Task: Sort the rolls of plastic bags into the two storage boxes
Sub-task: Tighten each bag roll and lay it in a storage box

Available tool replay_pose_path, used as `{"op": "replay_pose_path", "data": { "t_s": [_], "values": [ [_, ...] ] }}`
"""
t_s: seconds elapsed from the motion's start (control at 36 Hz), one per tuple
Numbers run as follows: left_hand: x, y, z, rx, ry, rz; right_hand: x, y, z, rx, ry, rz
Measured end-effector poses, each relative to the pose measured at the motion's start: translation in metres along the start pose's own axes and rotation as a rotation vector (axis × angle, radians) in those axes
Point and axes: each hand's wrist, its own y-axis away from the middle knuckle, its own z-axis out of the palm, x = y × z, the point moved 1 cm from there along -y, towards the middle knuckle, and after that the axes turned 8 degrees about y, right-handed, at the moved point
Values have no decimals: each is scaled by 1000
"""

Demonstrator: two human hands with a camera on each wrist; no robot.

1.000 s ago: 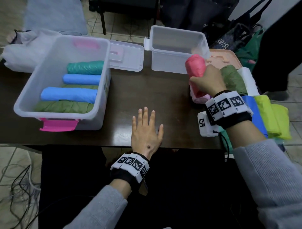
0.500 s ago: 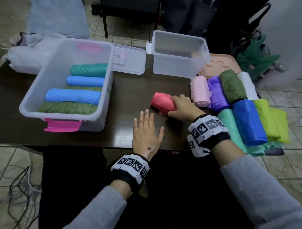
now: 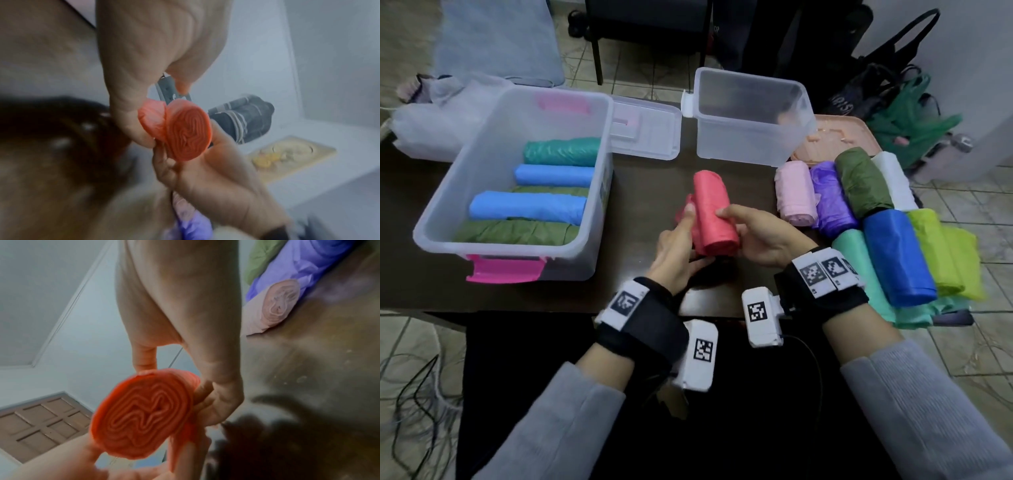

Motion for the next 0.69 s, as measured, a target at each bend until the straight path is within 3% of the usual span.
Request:
{"op": "replay_pose_path", "data": {
  "t_s": [0.08, 0.17, 0.31, 0.42, 0.5, 0.58, 0.64, 0.69],
  "values": [
    [11, 0, 4, -43, 57, 3, -2, 4, 3, 53, 120, -62],
    [16, 0, 6, -64, -44, 96, -5, 8, 1, 136, 350, -120],
    [26, -10, -4, -73, -541, 369, -5, 16, -6, 163, 613, -348],
    [32, -18, -9, -79, -855, 391, 14, 7, -6, 180, 616, -211],
    [38, -22, -13, -6, -834, 412, 23, 3, -9, 419, 867, -189],
    [44, -24, -13, 66, -810, 461, 21, 13, -2, 670, 1182, -562],
    [49, -24, -10, 98, -789, 506, 18, 17, 3, 554, 1410, -706],
    [54, -25, -7, 113, -754, 559, 18, 18, 5, 297, 1575, -687]
  ]
}}
